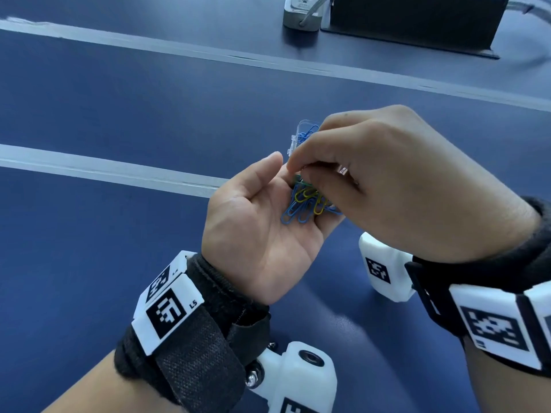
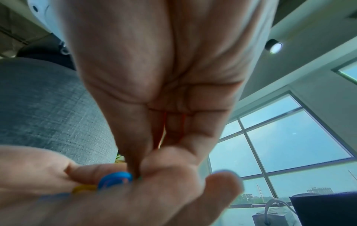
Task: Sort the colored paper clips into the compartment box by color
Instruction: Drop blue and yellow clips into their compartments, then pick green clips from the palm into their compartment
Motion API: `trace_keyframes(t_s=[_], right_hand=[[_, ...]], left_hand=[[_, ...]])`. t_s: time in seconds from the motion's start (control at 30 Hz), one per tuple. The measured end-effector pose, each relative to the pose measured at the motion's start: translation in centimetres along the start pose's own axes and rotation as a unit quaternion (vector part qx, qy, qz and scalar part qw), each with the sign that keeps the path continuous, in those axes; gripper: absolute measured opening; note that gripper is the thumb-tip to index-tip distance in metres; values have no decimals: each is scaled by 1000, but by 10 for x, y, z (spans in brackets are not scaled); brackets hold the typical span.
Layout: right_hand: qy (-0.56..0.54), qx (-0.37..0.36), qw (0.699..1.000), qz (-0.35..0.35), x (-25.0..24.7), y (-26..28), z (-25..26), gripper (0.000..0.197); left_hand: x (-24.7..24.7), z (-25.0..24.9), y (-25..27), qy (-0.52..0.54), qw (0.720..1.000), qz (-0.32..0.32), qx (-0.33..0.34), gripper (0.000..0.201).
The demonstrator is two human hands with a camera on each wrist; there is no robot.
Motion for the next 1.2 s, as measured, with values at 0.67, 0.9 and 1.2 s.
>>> trace_keyframes(t_s=[0.67,0.9,1.2], right_hand=[[-85,75,984,-137,-39,5,-25,20],[-49,211,975,-52,-37,4,-61,17],[39,229,973,-4,-30,-6,-65,15]], left_hand=[[-3,-2,-5,0,999,-39,9,44],[-5,-3,-7,4,999,-43,6,44],[-5,-4,-6,-2,998,-59,4,46]])
Point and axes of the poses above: each hand's wrist, its own y-axis away from the middle knuckle, its own x-axis out of the palm, z = x × y, the point moved 3 cm from there along -y, towards the middle knuckle, and after that the axes turned 6 degrees about -z, right-handed, at the moved point
